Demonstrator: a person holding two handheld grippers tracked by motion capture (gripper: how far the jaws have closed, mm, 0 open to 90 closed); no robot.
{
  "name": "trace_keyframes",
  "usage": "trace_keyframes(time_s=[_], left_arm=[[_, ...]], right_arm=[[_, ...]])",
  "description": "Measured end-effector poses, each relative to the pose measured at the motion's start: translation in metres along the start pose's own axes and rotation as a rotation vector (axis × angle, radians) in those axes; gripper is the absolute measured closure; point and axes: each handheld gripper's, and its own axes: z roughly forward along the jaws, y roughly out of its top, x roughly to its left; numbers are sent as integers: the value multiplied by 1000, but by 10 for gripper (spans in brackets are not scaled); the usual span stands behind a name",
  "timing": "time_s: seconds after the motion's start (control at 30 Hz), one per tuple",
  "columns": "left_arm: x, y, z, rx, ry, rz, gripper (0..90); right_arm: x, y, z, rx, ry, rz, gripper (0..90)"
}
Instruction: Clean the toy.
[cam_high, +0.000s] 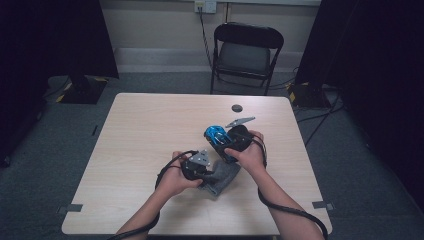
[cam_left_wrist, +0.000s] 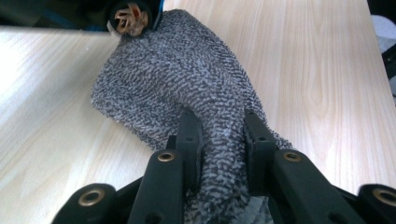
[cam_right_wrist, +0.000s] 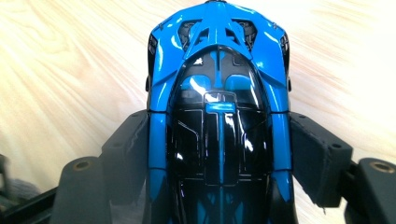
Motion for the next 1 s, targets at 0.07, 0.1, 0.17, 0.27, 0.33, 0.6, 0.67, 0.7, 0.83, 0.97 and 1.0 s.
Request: trace_keyframes(time_s=[0.07, 0.1, 0.17, 0.27, 0.33, 0.6, 0.67, 0.7, 0.83, 0.97, 1.0], left_arm=[[5, -6, -9, -5, 37, -20, 725], [9, -10, -14, -15, 64, -40, 724], [15, -18, -25, -11, 127, -62, 723], [25, -30, -40, -8, 214, -109, 721], [32, -39, -51, 15, 279, -135, 717], [52, -64, -64, 17, 386, -227, 676], [54, -66, -63, 13, 383, -237, 677], [54, -66, -63, 7, 380, -243, 676], [56, -67, -63, 3, 382, -251, 674], [60, -68, -63, 2, 387, -256, 652], [60, -68, -63, 2, 387, -256, 648]], right_arm=[[-5, -4, -1, 8, -6, 12, 282], [-9, -7, -3, 14, -11, 17, 282], [-14, -14, -3, 30, -20, 22, 282], [-22, -25, -3, 58, -35, 28, 282], [-25, -29, -2, 67, -38, 32, 282], [-37, -49, 11, 133, -74, 40, 281], [-38, -51, 12, 136, -79, 38, 281], [-39, -52, 12, 140, -82, 38, 281], [-42, -53, 11, 135, -90, 35, 281], [-43, -53, 12, 132, -91, 38, 279], [-43, -54, 13, 131, -91, 34, 279]])
